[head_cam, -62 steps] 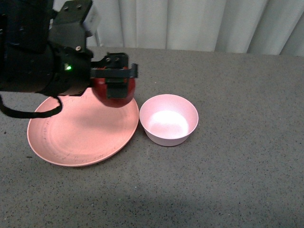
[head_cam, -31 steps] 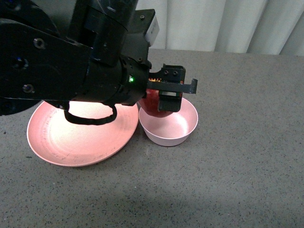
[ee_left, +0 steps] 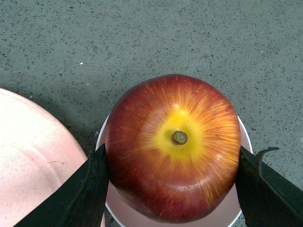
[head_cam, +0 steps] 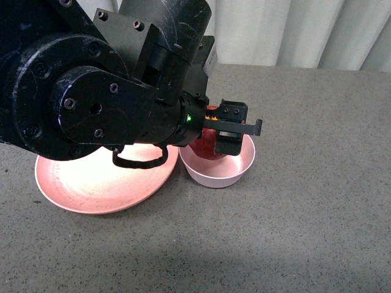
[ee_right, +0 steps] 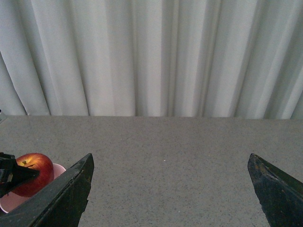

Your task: Move apple from plate to bowl

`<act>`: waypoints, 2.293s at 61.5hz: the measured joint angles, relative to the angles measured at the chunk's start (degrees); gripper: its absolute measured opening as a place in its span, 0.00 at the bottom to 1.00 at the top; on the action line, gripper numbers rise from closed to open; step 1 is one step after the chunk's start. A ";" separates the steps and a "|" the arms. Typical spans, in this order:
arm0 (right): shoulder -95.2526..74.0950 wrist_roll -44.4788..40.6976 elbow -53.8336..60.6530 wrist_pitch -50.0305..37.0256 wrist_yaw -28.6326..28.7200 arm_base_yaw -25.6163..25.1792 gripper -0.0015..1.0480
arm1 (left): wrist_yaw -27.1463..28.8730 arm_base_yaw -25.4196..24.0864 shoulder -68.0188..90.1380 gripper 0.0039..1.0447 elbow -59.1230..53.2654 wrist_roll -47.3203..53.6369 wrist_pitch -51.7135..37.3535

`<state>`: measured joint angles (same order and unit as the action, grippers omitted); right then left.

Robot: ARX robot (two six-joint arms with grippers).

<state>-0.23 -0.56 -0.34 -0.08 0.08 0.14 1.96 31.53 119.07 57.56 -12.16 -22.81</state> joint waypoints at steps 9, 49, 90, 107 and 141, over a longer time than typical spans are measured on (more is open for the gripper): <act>0.00 0.00 0.00 0.00 0.00 0.00 0.91 | -0.02 0.50 0.59 0.63 0.02 0.02 0.02; 0.00 0.00 0.00 0.00 0.00 0.00 0.91 | 2.62 -0.96 -7.26 0.94 -6.36 -0.94 -5.42; 0.00 0.00 0.00 0.00 0.00 0.00 0.91 | 8.55 -11.41 -35.82 0.94 -31.61 -3.28 -10.97; -0.02 0.00 0.00 0.00 -0.13 0.00 0.91 | 14.16 -14.86 -37.40 0.61 -42.88 8.83 -42.16; 0.00 0.00 0.00 0.00 0.00 0.00 0.91 | 4.11 -25.27 -66.25 0.03 -55.10 11.69 -26.67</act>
<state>-0.23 -0.56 -0.34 -0.08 0.08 0.14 6.07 6.26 52.82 2.46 -0.47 -49.47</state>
